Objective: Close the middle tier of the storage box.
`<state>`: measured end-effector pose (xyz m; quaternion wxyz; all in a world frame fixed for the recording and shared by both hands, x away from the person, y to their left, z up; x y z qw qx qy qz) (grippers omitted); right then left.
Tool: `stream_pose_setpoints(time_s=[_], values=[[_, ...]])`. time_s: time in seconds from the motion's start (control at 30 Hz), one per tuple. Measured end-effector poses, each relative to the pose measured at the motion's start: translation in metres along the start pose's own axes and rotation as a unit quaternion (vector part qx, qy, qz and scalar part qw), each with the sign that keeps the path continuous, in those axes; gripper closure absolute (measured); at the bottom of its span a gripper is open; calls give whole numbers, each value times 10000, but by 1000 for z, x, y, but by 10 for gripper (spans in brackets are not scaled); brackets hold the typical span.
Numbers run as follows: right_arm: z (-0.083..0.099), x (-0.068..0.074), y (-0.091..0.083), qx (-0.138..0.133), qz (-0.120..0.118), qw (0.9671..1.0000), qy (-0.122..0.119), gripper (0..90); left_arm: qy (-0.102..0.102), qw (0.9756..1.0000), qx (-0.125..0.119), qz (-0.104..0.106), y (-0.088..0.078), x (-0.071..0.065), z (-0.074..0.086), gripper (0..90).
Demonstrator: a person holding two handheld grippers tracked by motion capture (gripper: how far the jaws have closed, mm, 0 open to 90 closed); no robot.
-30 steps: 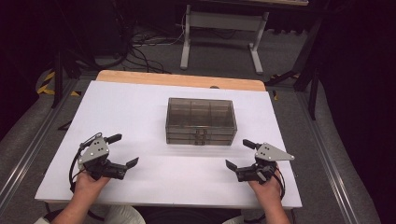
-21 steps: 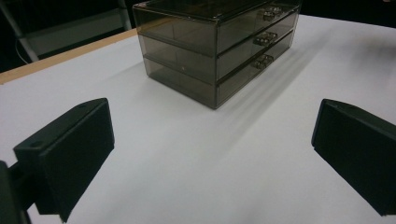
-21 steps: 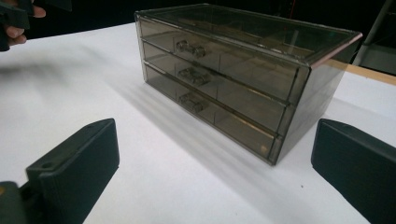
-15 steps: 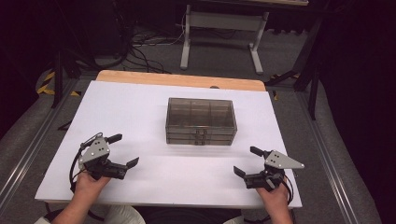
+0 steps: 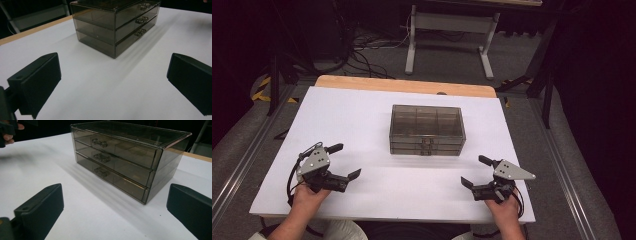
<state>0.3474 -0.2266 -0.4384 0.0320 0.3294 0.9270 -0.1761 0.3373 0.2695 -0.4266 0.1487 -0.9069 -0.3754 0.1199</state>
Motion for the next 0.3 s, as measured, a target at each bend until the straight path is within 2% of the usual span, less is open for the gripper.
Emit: stream_pose_setpoints(time_s=[0.3], values=[[-2,3,2,63,-5,9999,-146,17,-15,10000,-21,-9,0,0,0,0]])
Point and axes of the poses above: each handheld gripper's, and its own axes: y roughly forward along the jaws, z roughly out of its underside, x roughly to its left, the point moved 1 cm from there along y, roughly forward along the jaws, and after that the axes turned 10 degrees about -y, right-handed, at the moved point
